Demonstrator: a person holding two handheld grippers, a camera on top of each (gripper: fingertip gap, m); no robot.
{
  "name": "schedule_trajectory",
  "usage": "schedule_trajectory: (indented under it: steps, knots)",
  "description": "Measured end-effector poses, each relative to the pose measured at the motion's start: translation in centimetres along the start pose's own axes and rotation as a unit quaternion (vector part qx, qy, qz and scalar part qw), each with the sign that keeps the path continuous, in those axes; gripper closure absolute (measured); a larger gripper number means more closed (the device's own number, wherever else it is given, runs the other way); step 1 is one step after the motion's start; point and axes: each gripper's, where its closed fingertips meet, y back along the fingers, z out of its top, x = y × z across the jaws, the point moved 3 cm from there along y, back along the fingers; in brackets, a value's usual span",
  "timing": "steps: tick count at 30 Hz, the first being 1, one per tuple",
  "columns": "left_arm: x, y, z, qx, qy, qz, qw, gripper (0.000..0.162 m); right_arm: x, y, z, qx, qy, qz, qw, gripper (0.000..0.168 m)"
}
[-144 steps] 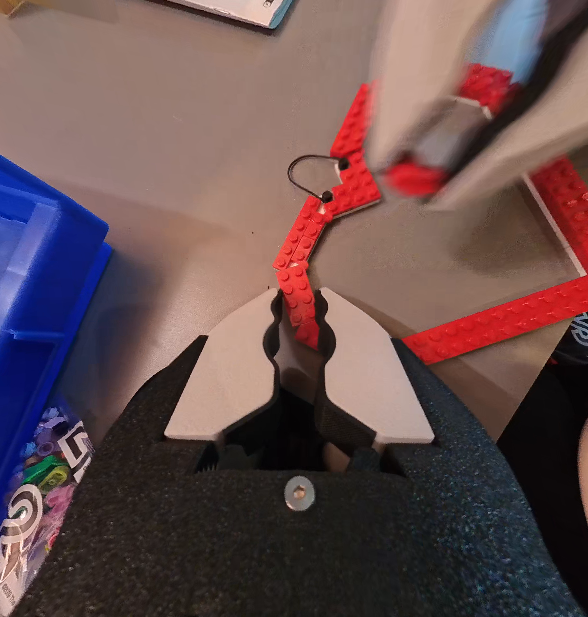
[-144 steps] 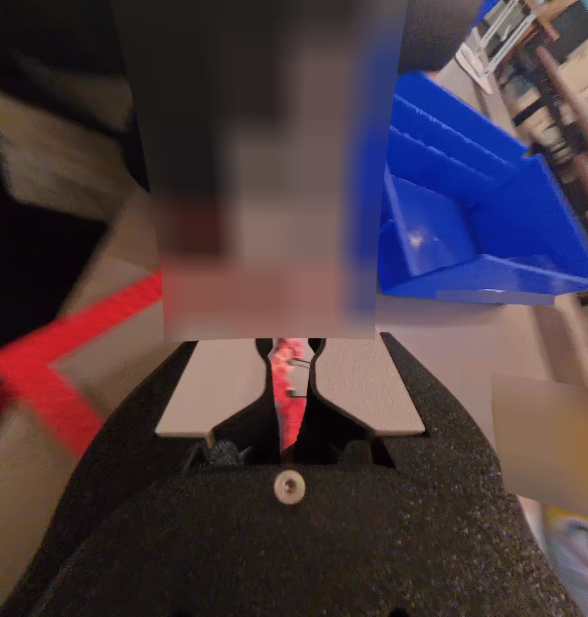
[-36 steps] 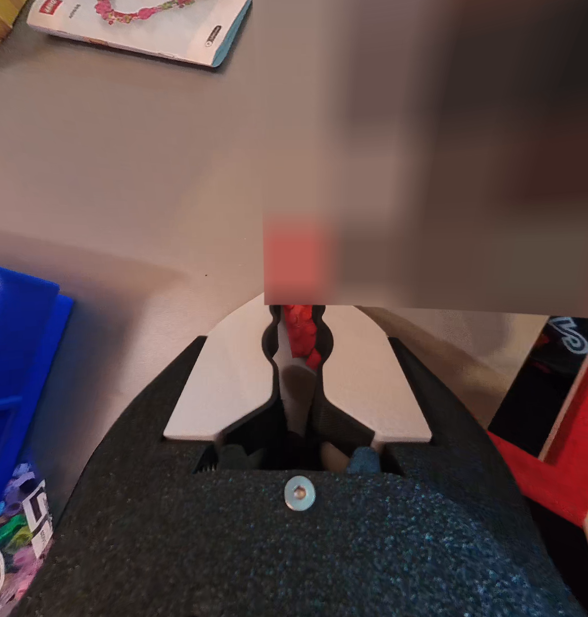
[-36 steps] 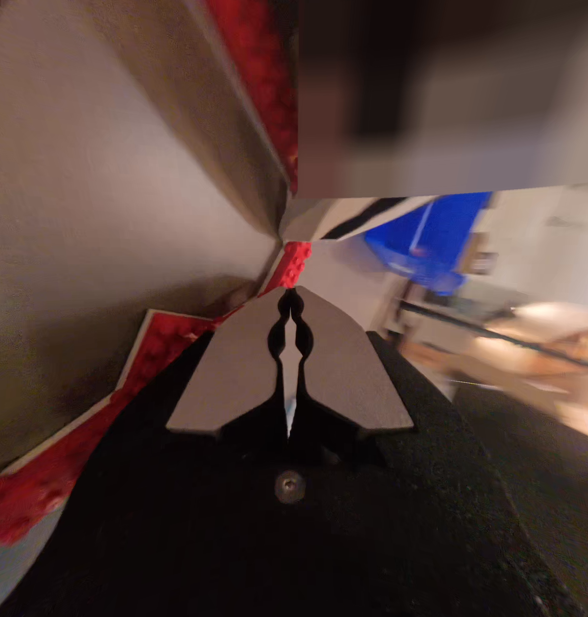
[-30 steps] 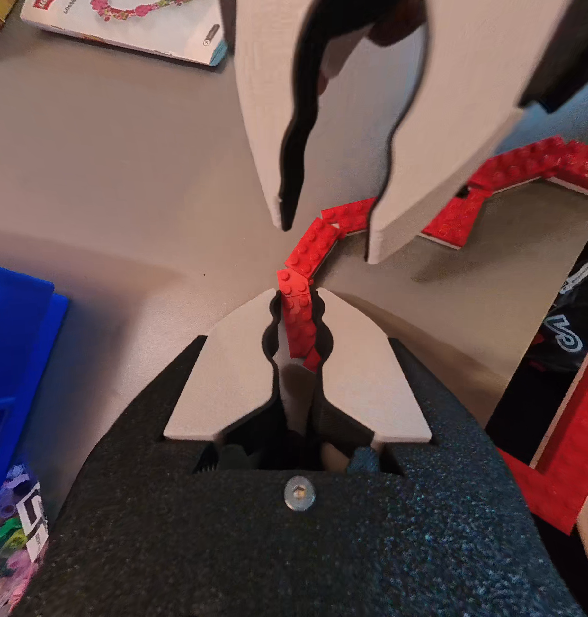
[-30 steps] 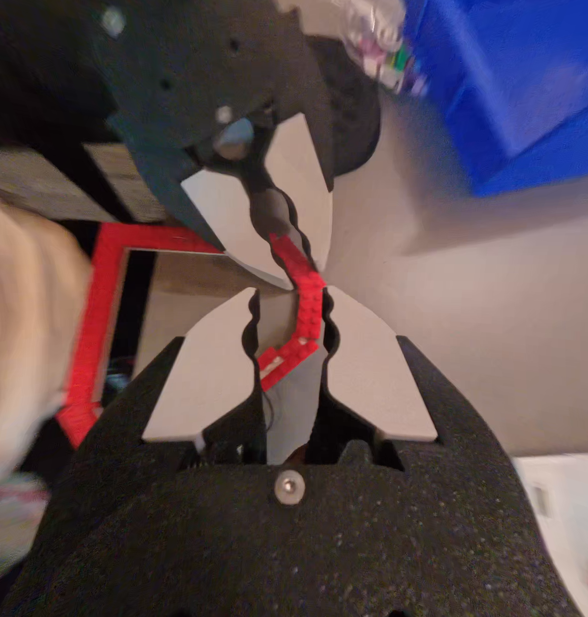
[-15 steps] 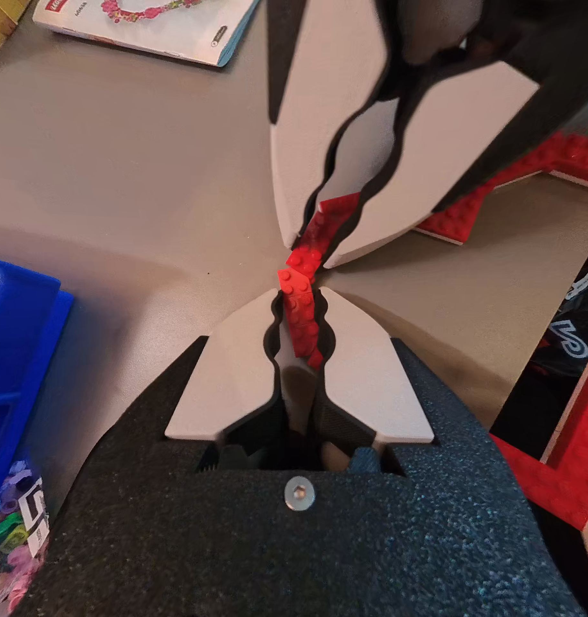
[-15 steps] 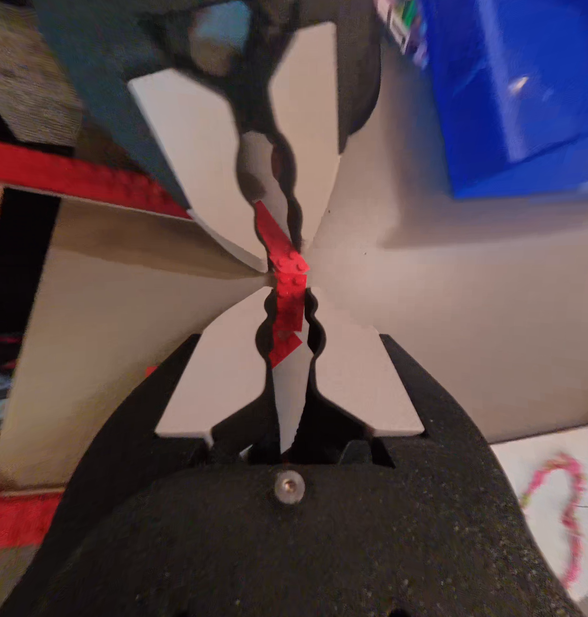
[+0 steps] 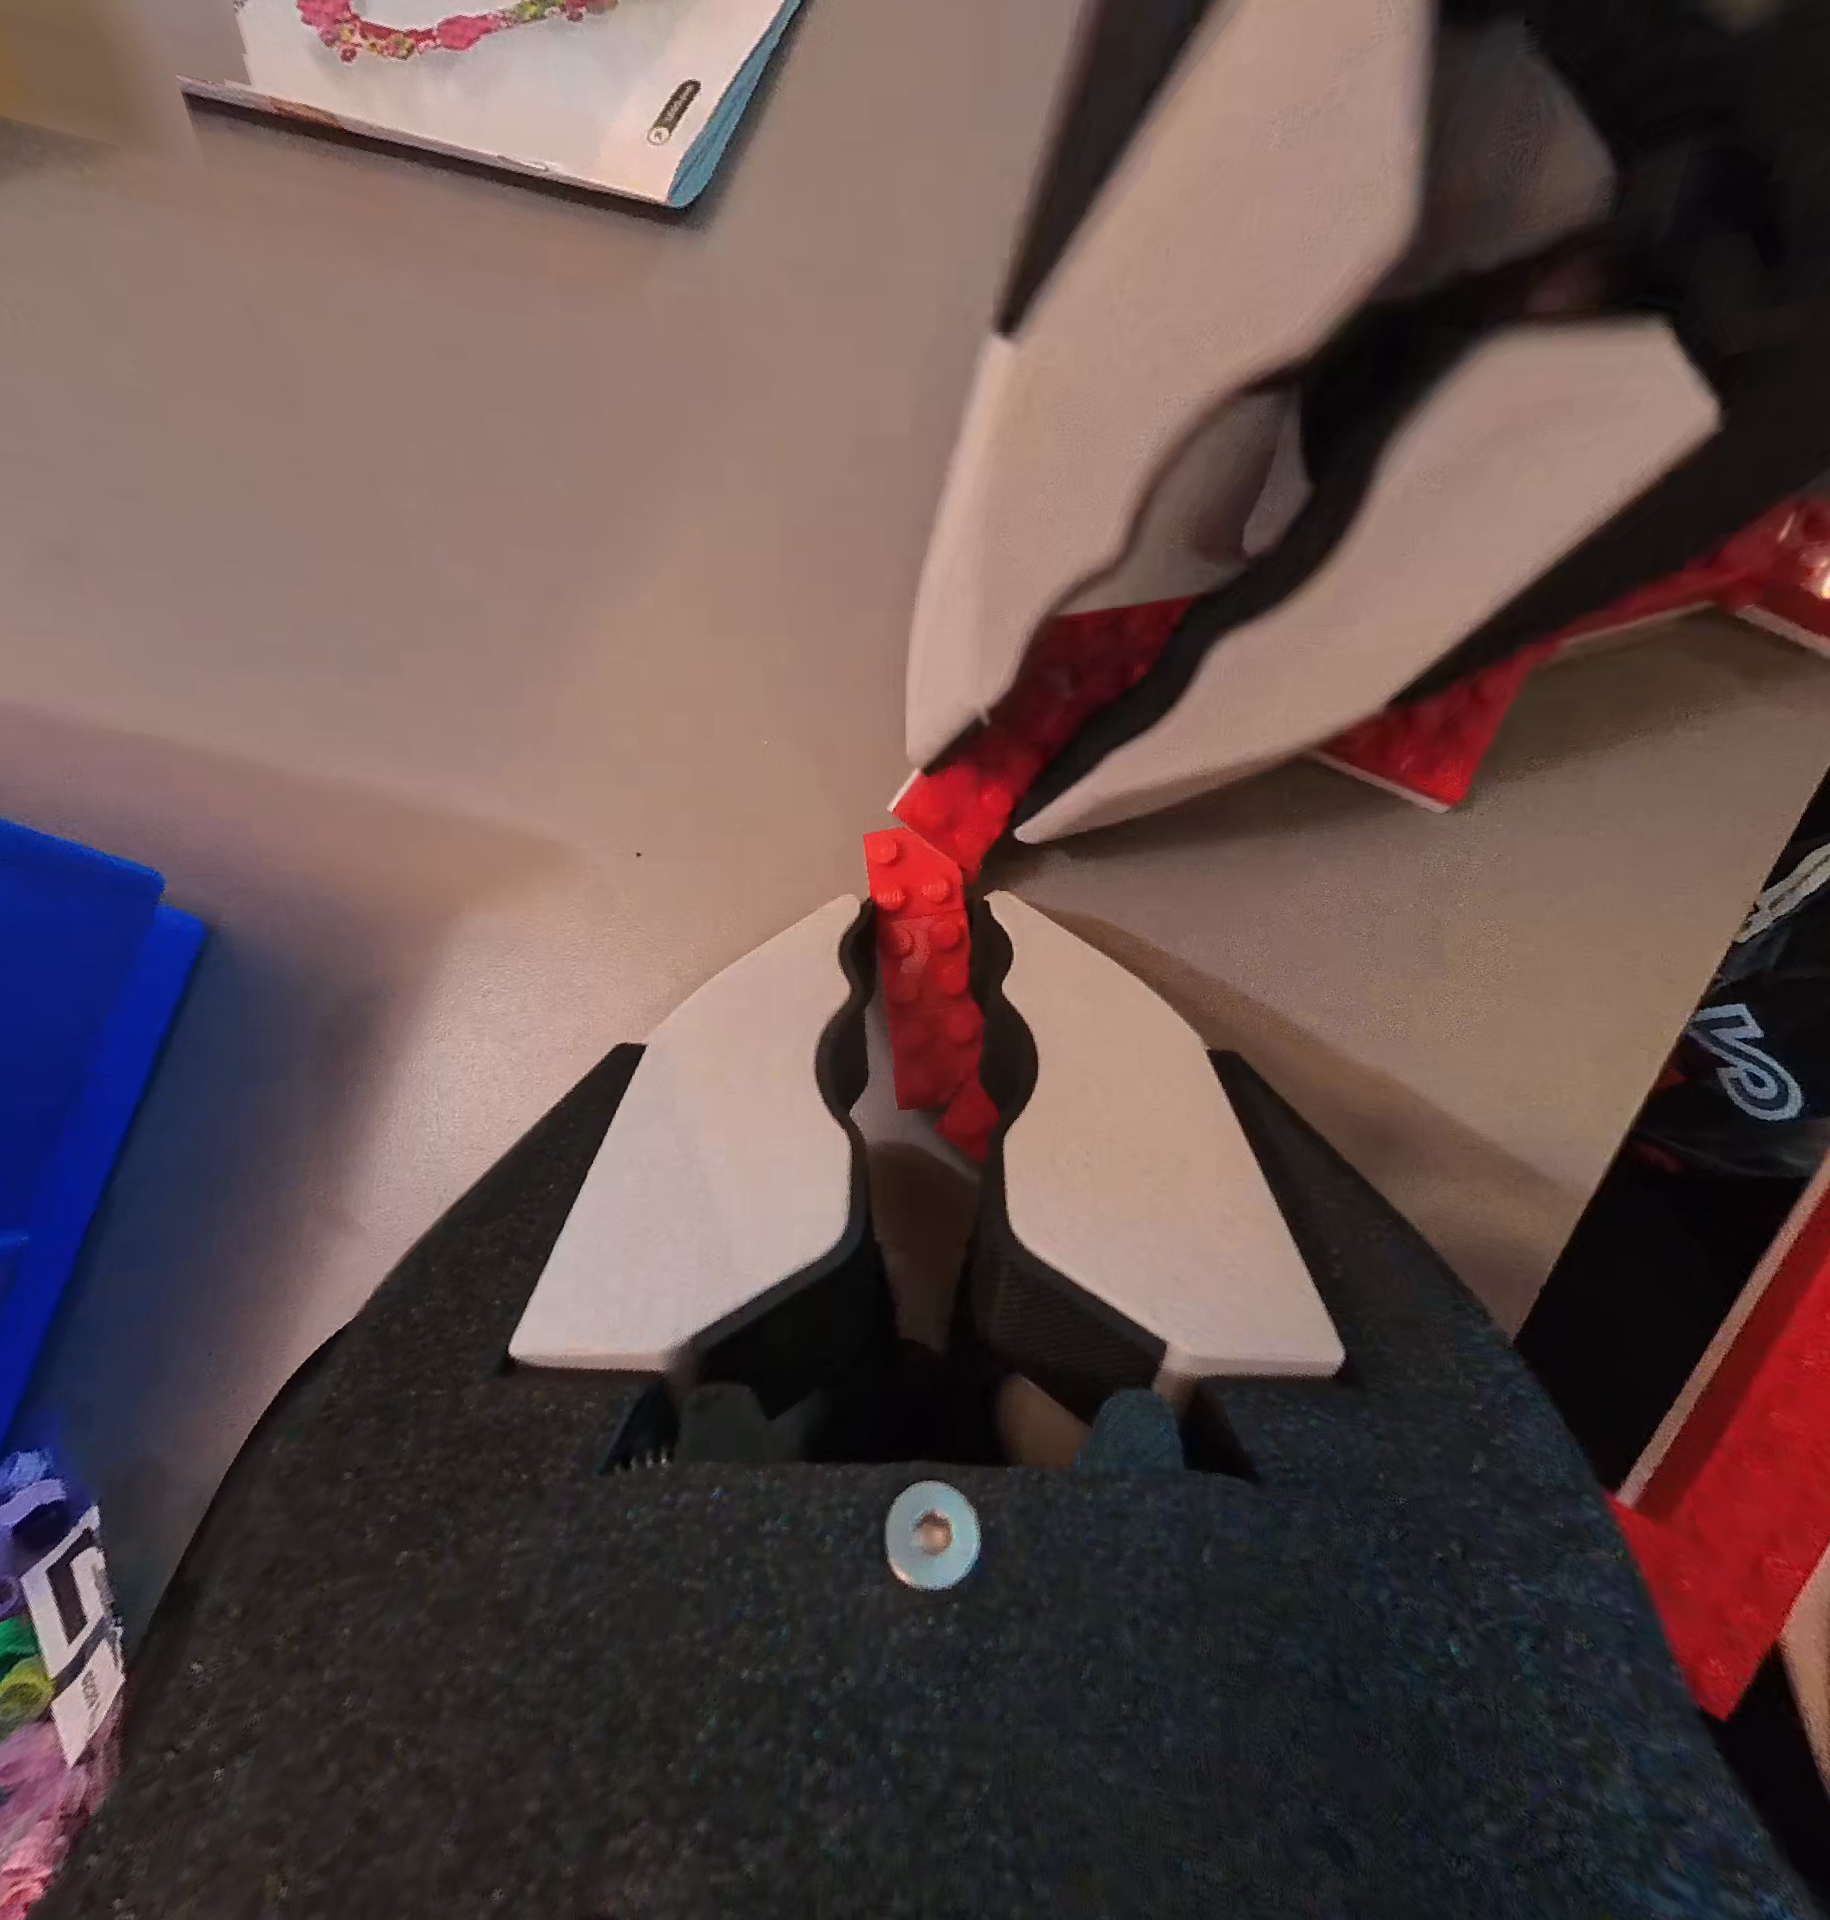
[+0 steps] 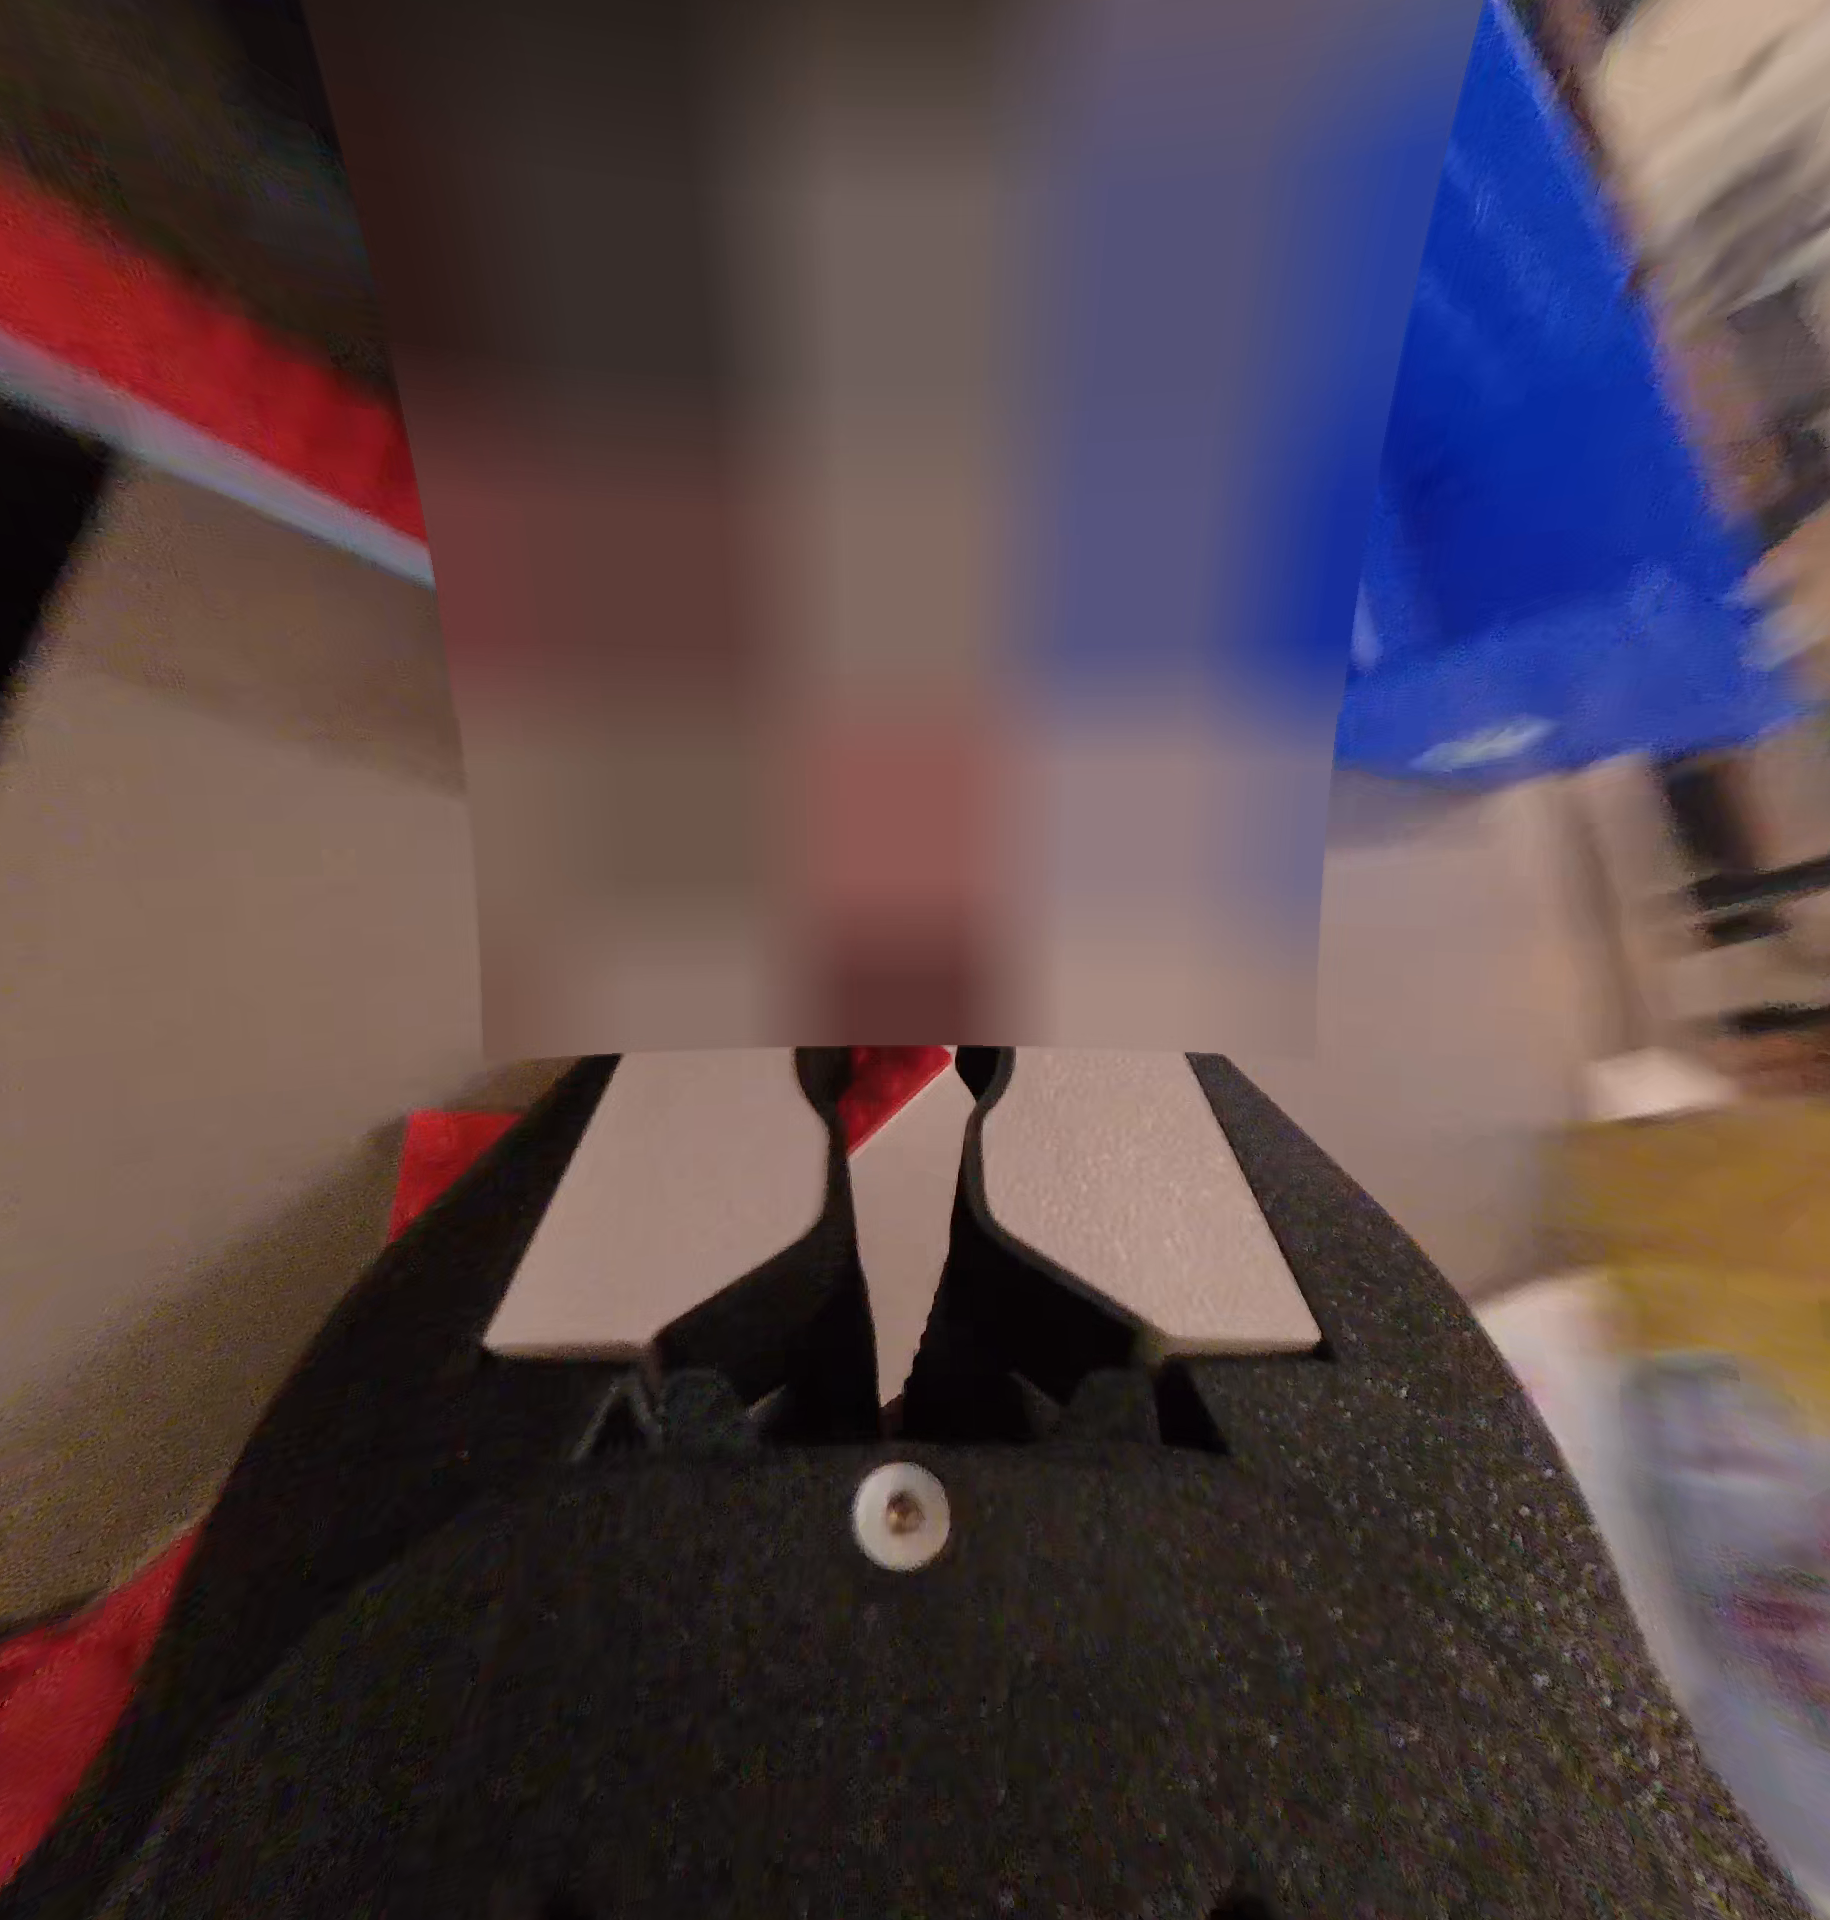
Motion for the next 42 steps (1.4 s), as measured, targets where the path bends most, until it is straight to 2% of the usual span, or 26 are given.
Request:
schedule_trajectory:
  steps: [1,3,5,7,8,9,10,11,12,13,15,16,17,21,24,29,34,38,42]
  knots:
    - [0.0,0.0,0.0,-0.001,-0.005,0.004,1.000,0.144,-0.3,0.0,-0.2,-0.024,-0.116,0.047,0.992,0.153]
    - [0.0,0.0,0.1,0.000,-0.016,0.017,1.000,0.144,-0.9,-0.1,-0.6,-0.015,-0.265,0.124,0.956,0.154]
    - [0.0,0.0,0.0,-0.001,-0.008,0.009,1.000,0.144,-1.1,-0.1,-0.9,-0.016,-0.342,0.168,0.925,0.154]
    - [0.0,0.0,0.0,-0.004,-0.011,0.006,1.000,0.143,-1.1,0.1,-0.9,-0.024,-0.364,0.189,0.912,0.154]
    - [-0.2,0.1,-0.1,-0.001,-0.011,-0.002,1.000,0.144,-1.3,0.5,-0.6,-0.048,-0.362,0.196,0.910,0.159]
    - [-0.1,0.0,-0.1,-0.002,-0.004,-0.006,1.000,0.144,-2.9,2.2,1.2,-0.154,-0.341,0.174,0.911,0.168]
    - [-0.1,0.0,-0.1,-0.001,-0.001,-0.010,1.000,0.144,-4.9,4.3,2.2,-0.219,-0.300,0.114,0.922,0.168]
    - [-0.1,0.0,-0.1,-0.001,-0.002,-0.009,1.000,0.144,-6.0,5.6,2.0,-0.190,-0.244,0.063,0.949,0.168]
    - [-0.1,0.0,-0.1,-0.001,-0.003,-0.007,1.000,0.144,-6.1,6.2,1.8,-0.145,-0.208,0.054,0.966,0.168]
    - [-0.1,0.0,-0.1,-0.001,-0.003,-0.008,1.000,0.144,-5.5,6.3,1.9,-0.117,-0.200,0.071,0.970,0.168]
    - [-0.1,0.0,0.0,0.001,-0.001,-0.008,1.000,0.144,-3.9,5.5,0.9,-0.017,-0.222,0.133,0.966,0.167]
    - [-0.1,0.0,0.0,0.001,0.002,-0.010,1.000,0.144,-3.0,4.9,0.4,0.030,-0.236,0.160,0.958,0.148]
    - [-0.1,0.0,0.0,0.001,0.004,-0.011,1.000,0.144,-2.3,4.1,0.1,0.062,-0.249,0.178,0.950,0.135]
    - [-0.1,0.0,0.0,0.001,0.003,-0.009,1.000,0.144,-0.9,0.7,0.1,0.127,-0.236,0.199,0.943,0.138]
    - [-0.1,0.0,0.0,0.000,0.002,-0.009,1.000,0.144,0.1,-1.0,-0.6,0.197,-0.226,0.226,0.927,0.142]
    - [-0.1,0.0,-0.1,-0.001,-0.003,-0.003,1.000,0.144,-0.3,-1.2,-0.1,0.175,-0.183,0.202,0.946,0.152]
    - [-0.1,0.0,-0.1,-0.004,-0.006,-0.003,1.000,0.144,-0.1,-0.8,-0.1,0.068,-0.090,0.137,0.984,0.152]
    - [-0.3,0.0,0.0,-0.006,-0.006,-0.012,1.000,0.143,0.1,-0.5,-0.4,-0.008,-0.119,0.139,0.983,0.152]
    - [-0.3,0.0,0.0,-0.007,-0.007,-0.012,1.000,0.143,0.0,-0.5,-0.5,-0.043,-0.110,0.148,0.982,0.152]
